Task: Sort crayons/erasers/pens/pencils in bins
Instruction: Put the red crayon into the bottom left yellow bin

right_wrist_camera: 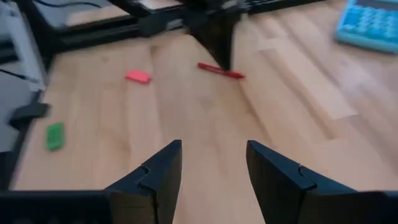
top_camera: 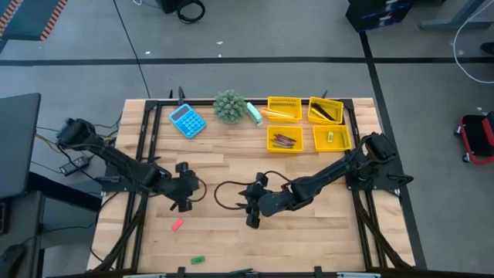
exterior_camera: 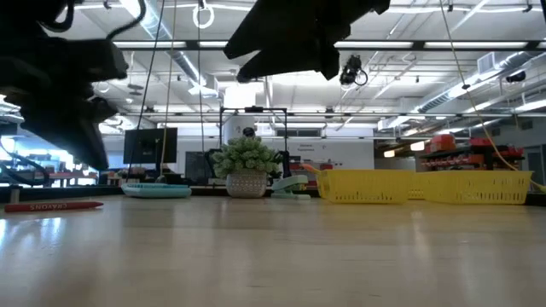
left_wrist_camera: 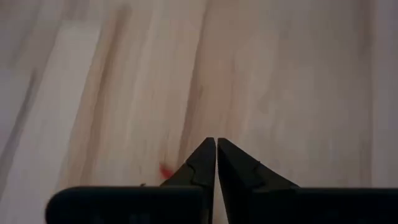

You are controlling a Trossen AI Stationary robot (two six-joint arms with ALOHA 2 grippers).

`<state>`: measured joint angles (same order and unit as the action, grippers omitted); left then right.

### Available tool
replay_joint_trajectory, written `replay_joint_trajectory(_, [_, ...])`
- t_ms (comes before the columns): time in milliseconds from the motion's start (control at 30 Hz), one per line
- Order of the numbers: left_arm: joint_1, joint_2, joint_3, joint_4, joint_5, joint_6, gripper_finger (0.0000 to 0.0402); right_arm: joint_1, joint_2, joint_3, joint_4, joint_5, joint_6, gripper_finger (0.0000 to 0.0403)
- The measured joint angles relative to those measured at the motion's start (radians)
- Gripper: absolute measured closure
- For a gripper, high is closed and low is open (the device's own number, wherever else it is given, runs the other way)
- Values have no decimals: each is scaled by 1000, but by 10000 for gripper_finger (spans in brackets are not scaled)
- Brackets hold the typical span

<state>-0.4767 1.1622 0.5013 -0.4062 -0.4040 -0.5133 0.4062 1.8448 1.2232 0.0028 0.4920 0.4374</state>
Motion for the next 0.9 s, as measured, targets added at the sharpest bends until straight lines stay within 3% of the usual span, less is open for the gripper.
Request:
replay_joint_trajectory(167, [12,2,84,-246,84,-175,355,-11,-2,-2,-61,41,-42,217])
replay_joint_trajectory(367, [28,3,92,-315,230,-313,324,-35,-3,-2,-141,77,-21,217])
replay_joint_trajectory(900, [167,169,93,-316,292,-302,289,-26,-3,-2,-308,77,6,217])
